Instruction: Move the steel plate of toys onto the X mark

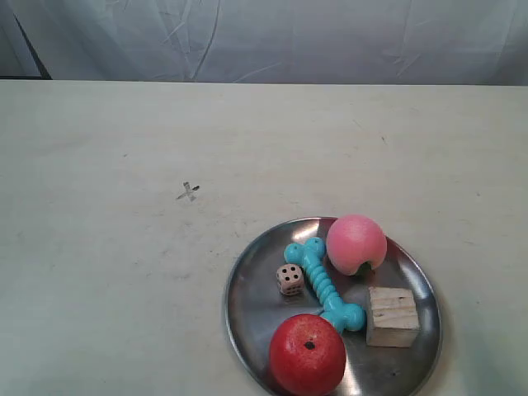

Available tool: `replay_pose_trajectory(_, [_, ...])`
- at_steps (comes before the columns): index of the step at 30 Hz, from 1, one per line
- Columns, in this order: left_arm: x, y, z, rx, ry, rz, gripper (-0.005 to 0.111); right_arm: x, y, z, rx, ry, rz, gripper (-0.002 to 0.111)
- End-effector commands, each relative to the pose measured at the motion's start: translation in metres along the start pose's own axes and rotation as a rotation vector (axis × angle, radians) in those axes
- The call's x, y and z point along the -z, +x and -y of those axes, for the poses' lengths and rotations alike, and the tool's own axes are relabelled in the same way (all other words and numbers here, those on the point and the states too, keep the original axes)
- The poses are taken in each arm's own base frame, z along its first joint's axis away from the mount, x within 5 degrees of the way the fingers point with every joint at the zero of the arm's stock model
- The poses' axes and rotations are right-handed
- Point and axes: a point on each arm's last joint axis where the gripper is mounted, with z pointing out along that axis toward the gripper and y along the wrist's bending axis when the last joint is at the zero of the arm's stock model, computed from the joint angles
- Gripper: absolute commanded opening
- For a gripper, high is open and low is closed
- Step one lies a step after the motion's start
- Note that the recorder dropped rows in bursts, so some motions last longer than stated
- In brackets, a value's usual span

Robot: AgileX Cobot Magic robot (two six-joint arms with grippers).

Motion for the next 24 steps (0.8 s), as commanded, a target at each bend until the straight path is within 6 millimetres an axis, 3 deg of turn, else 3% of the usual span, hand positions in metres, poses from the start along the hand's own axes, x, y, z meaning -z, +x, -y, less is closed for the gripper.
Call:
replay_pose_trajectory(1, [0.0, 0.001, 0.0, 0.005, -0.001, 0.0, 0.0, 0.0, 0.0, 0.0, 0.001, 0.002, 0.014, -0.001])
replay_pose_trajectory(12, [0.0, 0.001, 0.0, 0.005, -0.001, 0.0, 0.0, 0.0, -0.001, 0.0, 0.002, 0.002, 0.017, -0.001])
replay_pose_trajectory(17, [0.0, 0.001, 0.0, 0.005, -0.001, 0.0, 0.0, 0.002, -0.014, -0.004, -0.012, -0.047, 0.17, -0.001])
replay_pose_trajectory(24, [0.0, 0.0, 0.0, 0.0, -0.005, 0.014, 0.0, 0.008, -0.036, -0.005, -0.385, -0.139, 0.402, -0.001])
